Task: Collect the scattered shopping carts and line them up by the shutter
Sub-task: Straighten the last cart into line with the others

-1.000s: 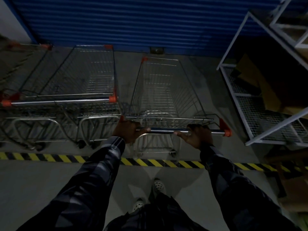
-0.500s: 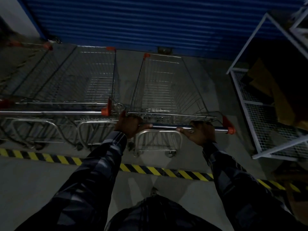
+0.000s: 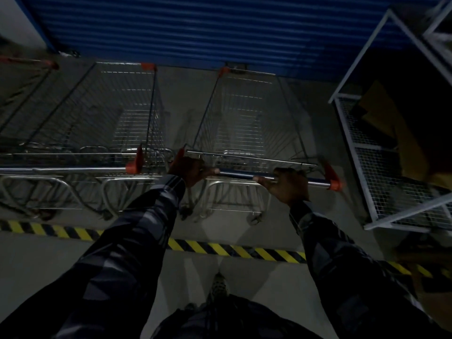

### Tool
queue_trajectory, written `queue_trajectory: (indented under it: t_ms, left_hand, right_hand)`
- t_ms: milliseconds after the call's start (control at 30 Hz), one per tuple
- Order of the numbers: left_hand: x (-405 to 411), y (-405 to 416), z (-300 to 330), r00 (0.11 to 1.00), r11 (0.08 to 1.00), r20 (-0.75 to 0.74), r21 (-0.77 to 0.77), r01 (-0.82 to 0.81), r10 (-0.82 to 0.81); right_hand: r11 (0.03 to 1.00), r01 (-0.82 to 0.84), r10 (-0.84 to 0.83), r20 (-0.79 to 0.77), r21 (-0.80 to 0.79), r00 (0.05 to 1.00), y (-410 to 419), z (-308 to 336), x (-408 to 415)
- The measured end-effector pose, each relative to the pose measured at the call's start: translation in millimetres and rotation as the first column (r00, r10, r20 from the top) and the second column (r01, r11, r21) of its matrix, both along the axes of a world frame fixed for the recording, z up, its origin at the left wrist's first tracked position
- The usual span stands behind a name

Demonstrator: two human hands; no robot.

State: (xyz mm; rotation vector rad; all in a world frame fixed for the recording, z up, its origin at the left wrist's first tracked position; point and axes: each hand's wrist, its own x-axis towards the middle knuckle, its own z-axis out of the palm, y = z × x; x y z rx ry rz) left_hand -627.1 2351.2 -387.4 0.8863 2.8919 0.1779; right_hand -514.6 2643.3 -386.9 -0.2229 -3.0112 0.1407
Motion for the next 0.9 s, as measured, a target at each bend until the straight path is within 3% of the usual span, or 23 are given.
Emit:
queue_trajectory:
  t_ms: [167,600,900]
  left_hand:
    - [-12,4,4,1.0,0.991,0.011,-0.13,0.029,-0.028]
    - [-5,8,21,0.992,0.997,0.108,-0.044,-0.06,0.065]
    - [-15,-14,28,0.998,0.996,0.066,-0.084,-0.017,0.022]
  right_hand:
    - [0.999,0.005,-0.006,-0.002,-0.032,1.0,-1,2,-6]
    - [0.999,0.023,-0.015,0.157,-0.048,0.988,6,7,-35]
    - [0.998,0.048,-0.04,0.158,-0.042,0.987,-17,8,-44]
